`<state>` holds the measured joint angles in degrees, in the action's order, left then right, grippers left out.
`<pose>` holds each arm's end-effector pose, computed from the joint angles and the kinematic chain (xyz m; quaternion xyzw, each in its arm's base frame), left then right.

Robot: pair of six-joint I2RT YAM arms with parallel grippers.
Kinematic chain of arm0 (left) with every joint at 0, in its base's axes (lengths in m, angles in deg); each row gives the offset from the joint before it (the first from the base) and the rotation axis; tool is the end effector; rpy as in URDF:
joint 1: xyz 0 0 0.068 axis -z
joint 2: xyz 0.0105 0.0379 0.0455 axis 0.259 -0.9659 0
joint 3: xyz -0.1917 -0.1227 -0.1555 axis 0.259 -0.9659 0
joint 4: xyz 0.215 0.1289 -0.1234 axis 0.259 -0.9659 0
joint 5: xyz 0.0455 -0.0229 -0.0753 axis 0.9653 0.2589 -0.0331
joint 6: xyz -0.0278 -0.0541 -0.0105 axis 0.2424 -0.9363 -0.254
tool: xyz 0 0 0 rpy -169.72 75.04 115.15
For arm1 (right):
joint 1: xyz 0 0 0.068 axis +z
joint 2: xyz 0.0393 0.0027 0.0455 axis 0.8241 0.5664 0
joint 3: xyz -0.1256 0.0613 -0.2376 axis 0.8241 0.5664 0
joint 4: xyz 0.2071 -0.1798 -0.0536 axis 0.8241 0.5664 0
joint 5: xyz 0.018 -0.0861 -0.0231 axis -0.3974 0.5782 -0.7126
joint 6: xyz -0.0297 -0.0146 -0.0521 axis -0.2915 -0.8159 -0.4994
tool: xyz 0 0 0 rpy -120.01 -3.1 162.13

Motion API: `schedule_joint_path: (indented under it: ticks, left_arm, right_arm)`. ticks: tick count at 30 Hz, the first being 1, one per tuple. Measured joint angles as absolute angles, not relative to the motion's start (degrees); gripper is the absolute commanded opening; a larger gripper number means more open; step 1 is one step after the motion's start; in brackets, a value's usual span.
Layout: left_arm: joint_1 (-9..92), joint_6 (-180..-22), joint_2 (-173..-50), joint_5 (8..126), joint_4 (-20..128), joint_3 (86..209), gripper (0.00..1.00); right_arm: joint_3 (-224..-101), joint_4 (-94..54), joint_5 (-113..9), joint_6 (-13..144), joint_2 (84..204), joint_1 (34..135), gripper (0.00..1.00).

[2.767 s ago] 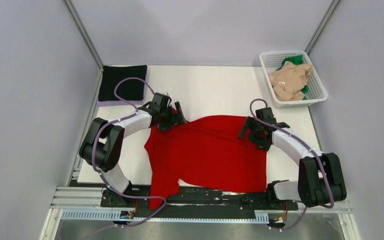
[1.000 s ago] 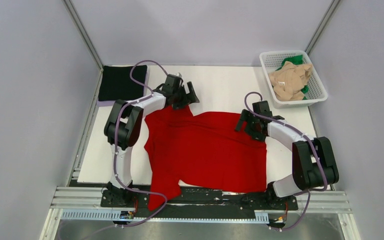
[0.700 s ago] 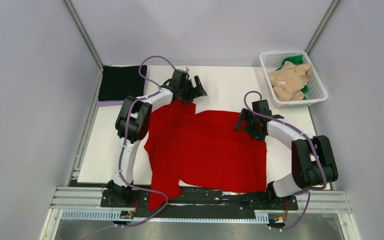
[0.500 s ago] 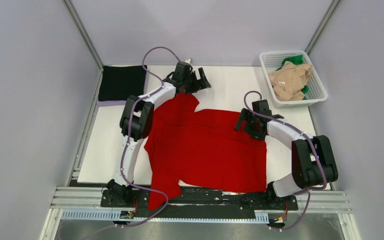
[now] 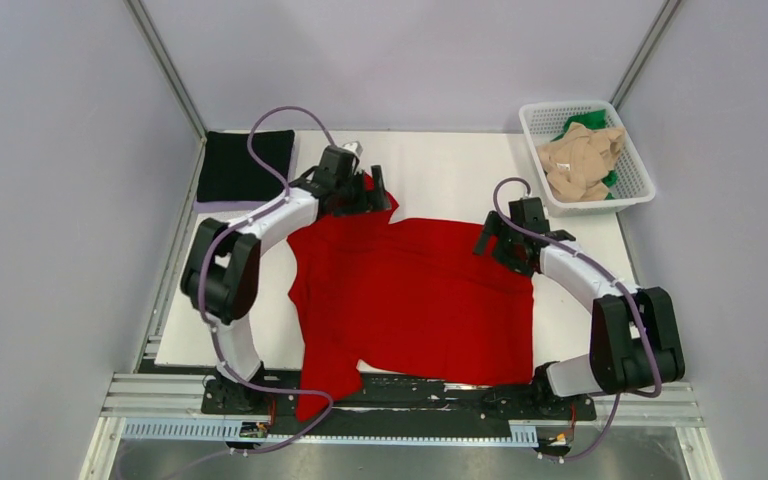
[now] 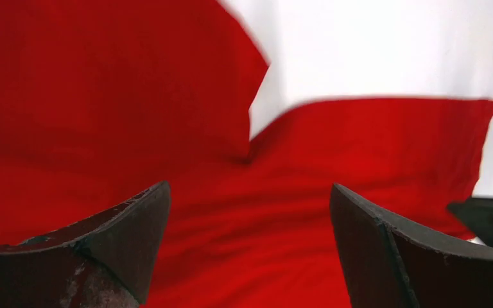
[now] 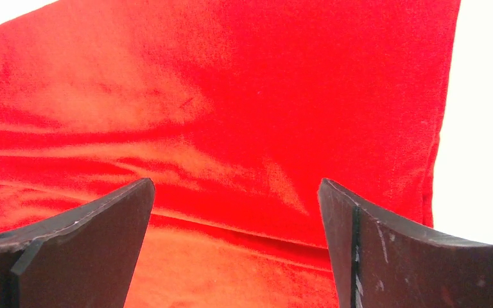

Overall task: Fold and stack the t-shirts
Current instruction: Flatten out the tshirt

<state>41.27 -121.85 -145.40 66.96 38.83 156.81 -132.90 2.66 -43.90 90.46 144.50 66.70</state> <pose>0.4101 -0.2099 0.2116 -0.0209 0.9102 -0.2583 0.3231 0.2874 0.0563 0.1685 0.1717 0.9477 0.0924 0.2525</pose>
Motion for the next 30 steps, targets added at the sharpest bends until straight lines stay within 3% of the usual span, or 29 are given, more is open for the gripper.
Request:
schedule_joint_path:
  ticks: [6,15,30]
  left_arm:
    - [41.23,-121.7,-133.51,71.64,36.07,143.67,1.0]
    - [36.33,-124.46,-137.86,74.63,35.33,141.57,1.0]
    - [29.38,-129.75,-159.48,71.02,30.41,168.67,1.0]
  right_arm:
    - [-132.93,2.88,-42.55,90.27,144.1,66.7,1.0]
    - [-139.61,3.49,-39.64,89.07,155.67,66.68,1.0]
    - [-164.47,2.29,-37.39,85.68,176.52,64.25,1.0]
